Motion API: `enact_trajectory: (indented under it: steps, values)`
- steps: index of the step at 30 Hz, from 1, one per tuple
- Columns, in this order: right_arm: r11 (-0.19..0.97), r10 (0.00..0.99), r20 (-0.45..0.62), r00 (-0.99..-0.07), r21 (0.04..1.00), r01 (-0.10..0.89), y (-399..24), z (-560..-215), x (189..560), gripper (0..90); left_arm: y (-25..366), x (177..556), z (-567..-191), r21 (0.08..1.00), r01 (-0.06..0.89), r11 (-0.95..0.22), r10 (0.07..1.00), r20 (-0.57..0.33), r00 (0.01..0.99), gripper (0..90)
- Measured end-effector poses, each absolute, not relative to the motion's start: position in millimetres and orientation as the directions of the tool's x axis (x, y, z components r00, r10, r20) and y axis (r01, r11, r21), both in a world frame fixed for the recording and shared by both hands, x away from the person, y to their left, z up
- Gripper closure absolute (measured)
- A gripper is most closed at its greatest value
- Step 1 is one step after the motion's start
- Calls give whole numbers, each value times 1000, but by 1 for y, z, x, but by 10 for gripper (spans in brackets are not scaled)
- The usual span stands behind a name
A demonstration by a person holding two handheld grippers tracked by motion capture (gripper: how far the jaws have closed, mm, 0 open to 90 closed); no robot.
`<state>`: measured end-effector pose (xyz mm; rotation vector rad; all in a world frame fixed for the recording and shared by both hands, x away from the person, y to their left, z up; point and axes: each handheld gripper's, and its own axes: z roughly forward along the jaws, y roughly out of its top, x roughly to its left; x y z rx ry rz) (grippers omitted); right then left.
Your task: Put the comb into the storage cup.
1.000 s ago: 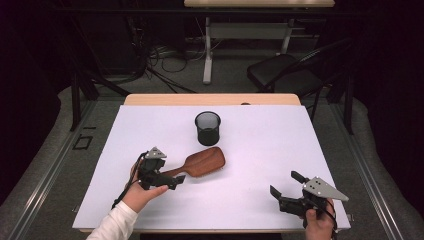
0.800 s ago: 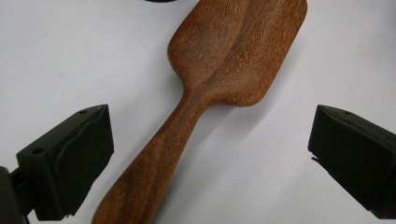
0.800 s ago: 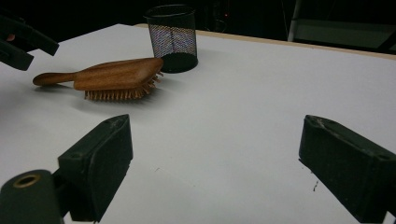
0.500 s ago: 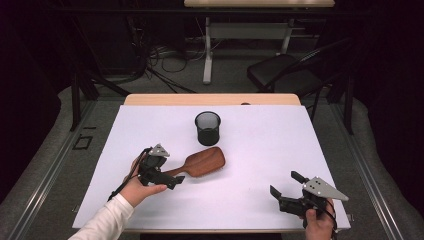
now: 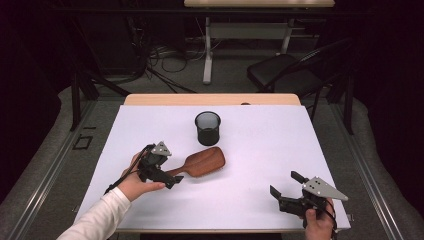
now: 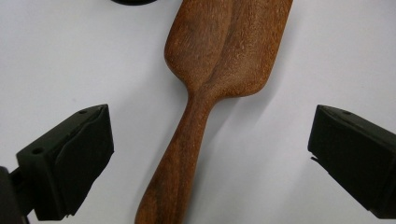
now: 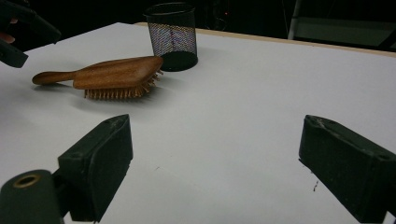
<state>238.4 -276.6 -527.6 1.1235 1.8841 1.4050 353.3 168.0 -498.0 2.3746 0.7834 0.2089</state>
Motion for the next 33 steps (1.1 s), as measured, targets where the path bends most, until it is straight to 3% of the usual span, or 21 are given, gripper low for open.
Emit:
enact_trajectory:
  steps: [33]
  values:
    - [129, 853, 55, -519, 941, 313, -276, -528, 239, 99, 164, 376, -501, 569, 416, -710, 516, 18, 856, 6]
